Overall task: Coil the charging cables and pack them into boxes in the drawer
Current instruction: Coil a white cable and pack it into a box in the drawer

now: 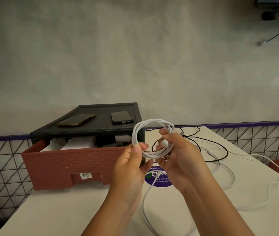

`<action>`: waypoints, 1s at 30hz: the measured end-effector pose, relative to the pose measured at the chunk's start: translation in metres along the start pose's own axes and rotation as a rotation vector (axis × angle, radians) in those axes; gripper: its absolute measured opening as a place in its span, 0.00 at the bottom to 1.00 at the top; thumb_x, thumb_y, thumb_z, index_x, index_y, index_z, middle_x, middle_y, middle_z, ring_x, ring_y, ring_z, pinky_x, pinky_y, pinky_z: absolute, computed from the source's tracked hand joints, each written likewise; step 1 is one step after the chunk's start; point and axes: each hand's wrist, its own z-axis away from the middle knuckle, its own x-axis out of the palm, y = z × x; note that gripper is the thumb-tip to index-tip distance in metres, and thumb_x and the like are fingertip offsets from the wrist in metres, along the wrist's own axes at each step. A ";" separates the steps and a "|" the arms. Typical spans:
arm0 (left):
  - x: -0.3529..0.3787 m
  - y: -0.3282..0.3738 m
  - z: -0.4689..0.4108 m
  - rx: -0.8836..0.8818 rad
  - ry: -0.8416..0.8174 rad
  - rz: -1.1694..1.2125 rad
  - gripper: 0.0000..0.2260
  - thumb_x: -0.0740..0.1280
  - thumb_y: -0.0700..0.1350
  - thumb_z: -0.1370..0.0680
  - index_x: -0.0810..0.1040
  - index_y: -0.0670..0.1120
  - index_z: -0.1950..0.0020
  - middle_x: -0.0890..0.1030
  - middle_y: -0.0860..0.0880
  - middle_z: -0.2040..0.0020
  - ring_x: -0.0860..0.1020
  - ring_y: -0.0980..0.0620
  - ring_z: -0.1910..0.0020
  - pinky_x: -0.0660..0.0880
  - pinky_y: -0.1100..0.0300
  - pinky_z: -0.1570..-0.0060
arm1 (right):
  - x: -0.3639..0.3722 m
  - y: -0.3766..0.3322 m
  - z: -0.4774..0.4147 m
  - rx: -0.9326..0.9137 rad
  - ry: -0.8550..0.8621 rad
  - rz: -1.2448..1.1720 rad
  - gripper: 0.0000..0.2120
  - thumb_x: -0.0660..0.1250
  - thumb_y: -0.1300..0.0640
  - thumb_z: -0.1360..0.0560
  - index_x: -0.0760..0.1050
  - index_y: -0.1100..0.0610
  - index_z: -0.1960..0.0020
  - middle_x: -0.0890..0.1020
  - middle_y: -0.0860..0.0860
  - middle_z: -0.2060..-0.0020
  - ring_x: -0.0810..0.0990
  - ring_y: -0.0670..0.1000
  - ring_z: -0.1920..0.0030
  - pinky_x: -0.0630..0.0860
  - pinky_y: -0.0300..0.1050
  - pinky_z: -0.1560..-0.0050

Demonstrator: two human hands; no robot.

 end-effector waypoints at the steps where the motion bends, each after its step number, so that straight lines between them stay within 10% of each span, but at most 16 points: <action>1: 0.000 0.002 0.000 -0.010 -0.006 0.019 0.13 0.57 0.42 0.22 0.78 0.44 0.62 0.81 0.50 0.64 0.78 0.56 0.64 0.77 0.64 0.62 | 0.000 0.001 0.000 -0.010 -0.006 0.065 0.07 0.60 0.65 0.25 0.76 0.58 0.54 0.75 0.48 0.76 0.75 0.45 0.73 0.73 0.43 0.64; 7: -0.008 0.019 -0.003 -0.077 -0.167 0.108 0.10 0.56 0.36 0.24 0.76 0.42 0.51 0.75 0.49 0.70 0.74 0.54 0.68 0.74 0.60 0.60 | -0.005 -0.002 -0.004 -0.120 0.040 0.651 0.12 0.59 0.66 0.26 0.74 0.49 0.55 0.76 0.50 0.68 0.76 0.51 0.62 0.77 0.53 0.53; 11: -0.011 0.022 -0.002 -0.164 -0.199 0.093 0.11 0.61 0.44 0.29 0.75 0.42 0.50 0.67 0.50 0.74 0.69 0.55 0.75 0.75 0.61 0.65 | -0.012 -0.007 -0.002 -0.053 -0.134 0.886 0.16 0.60 0.68 0.27 0.70 0.47 0.51 0.75 0.48 0.72 0.76 0.48 0.67 0.73 0.45 0.64; 23: -0.010 -0.003 -0.010 -0.258 0.066 0.192 0.07 0.56 0.43 0.19 0.74 0.45 0.51 0.64 0.52 0.77 0.65 0.57 0.79 0.70 0.59 0.65 | -0.039 -0.019 -0.013 0.037 -0.211 0.968 0.14 0.70 0.64 0.28 0.73 0.53 0.45 0.78 0.54 0.64 0.77 0.50 0.64 0.78 0.40 0.61; 30: -0.023 -0.053 -0.010 -0.430 0.088 -0.288 0.10 0.57 0.39 0.19 0.77 0.49 0.50 0.74 0.50 0.67 0.71 0.55 0.68 0.70 0.62 0.69 | -0.077 -0.007 -0.032 0.247 -0.170 1.167 0.10 0.70 0.63 0.28 0.76 0.59 0.48 0.81 0.55 0.58 0.79 0.48 0.61 0.78 0.38 0.60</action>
